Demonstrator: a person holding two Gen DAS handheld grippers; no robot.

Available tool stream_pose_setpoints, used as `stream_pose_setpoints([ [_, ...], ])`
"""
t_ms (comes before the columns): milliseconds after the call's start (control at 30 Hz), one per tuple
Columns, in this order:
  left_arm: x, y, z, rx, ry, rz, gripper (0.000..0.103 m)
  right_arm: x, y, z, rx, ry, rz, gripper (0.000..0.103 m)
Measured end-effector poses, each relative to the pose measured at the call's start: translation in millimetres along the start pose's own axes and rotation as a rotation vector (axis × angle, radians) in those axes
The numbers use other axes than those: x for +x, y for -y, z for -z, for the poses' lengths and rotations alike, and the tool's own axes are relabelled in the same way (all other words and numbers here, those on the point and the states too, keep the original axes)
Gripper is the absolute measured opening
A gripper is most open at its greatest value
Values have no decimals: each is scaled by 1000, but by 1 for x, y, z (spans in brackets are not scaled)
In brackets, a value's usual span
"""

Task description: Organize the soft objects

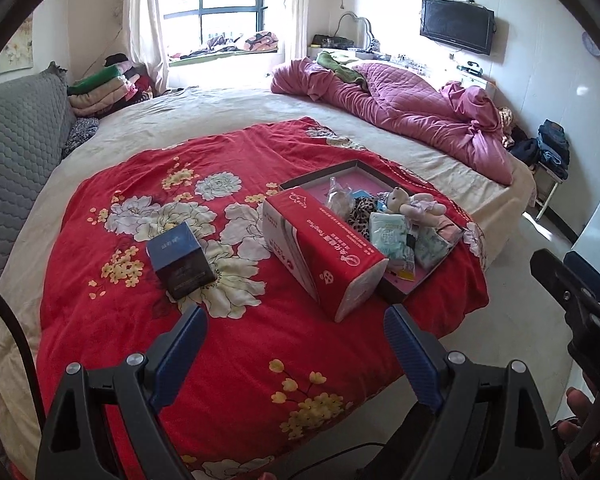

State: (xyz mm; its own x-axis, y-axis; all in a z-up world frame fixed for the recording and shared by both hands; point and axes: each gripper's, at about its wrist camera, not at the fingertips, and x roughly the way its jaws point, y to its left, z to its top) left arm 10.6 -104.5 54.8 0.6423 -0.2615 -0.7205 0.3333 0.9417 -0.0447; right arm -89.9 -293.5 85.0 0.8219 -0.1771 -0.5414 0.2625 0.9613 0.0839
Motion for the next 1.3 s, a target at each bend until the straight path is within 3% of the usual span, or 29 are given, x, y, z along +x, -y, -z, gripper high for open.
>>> stream_pose_setpoints([
  [533, 8, 8, 16, 4, -9, -2, 90, 10, -2, 25, -17, -48, -7, 75],
  [1300, 9, 16, 20, 18, -19, -10, 90, 19, 5, 34, -9, -83, -15, 75],
])
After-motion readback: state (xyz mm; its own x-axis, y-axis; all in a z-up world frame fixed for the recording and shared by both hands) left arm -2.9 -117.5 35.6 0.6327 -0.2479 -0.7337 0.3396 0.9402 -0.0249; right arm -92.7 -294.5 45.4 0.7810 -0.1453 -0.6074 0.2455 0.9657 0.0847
